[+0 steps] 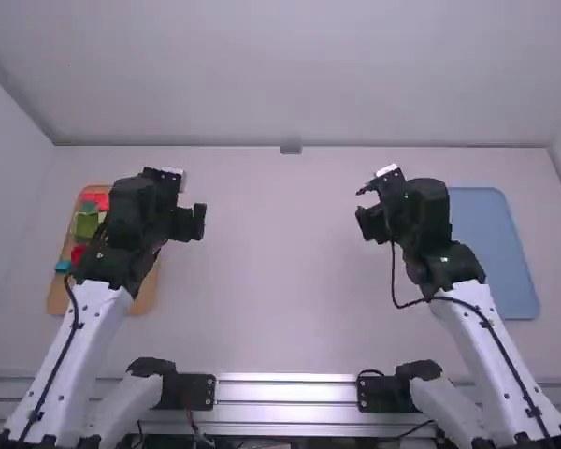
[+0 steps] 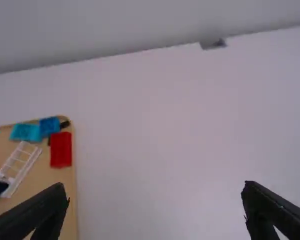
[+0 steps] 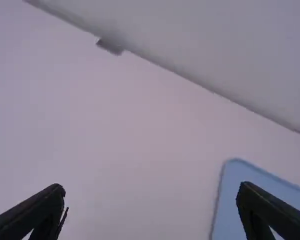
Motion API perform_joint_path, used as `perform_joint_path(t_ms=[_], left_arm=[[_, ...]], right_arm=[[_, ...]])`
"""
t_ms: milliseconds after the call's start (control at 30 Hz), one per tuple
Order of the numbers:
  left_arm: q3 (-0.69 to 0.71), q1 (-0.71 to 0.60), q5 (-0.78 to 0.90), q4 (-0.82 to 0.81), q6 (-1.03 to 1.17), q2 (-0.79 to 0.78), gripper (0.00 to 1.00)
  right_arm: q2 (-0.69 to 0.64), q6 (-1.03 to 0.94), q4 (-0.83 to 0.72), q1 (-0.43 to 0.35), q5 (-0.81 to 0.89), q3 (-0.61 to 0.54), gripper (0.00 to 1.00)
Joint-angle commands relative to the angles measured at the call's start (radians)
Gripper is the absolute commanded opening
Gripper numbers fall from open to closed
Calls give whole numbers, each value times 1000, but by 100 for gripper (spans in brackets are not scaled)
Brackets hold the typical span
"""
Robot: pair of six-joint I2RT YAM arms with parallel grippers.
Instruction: Assemble lego blocks to make yellow taxi
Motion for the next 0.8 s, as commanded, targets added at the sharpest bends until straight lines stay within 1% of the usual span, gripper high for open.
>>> perform_joint_path(t_ms=[0, 67, 200, 267, 333, 433, 467, 533, 667, 767], left_arm=[[-38, 39, -28, 21, -47, -46, 88], [-62, 47, -28, 46, -47, -71, 86], [-131, 47, -28, 114, -47, -139, 79], [-177, 47, -28, 161, -47, -185, 74], [-204, 47, -28, 188, -47, -213, 71], [-274, 47, -28, 258, -47, -283, 64], [-286, 47, -28, 270, -47, -295, 63], [-342, 47, -28, 326, -47, -351, 58], [-438, 47, -28, 422, -47, -447, 48], [-515, 47, -28, 434, -47, -523, 40]], right_arm=[[-43, 60, 21, -34, -17, -44, 87], [-68, 85, 46, -59, -17, -69, 85], [-139, 155, 116, -130, -17, -139, 78], [-186, 203, 164, -177, -17, -187, 73], [-214, 231, 192, -204, -17, -215, 70], [-285, 296, 263, -204, -17, -286, 63], [-298, 296, 276, -204, -17, -298, 62], [-354, 296, 332, -204, -17, -355, 56], [-450, 296, 336, -204, -17, -451, 47], [-526, 296, 336, -204, -17, -527, 39]])
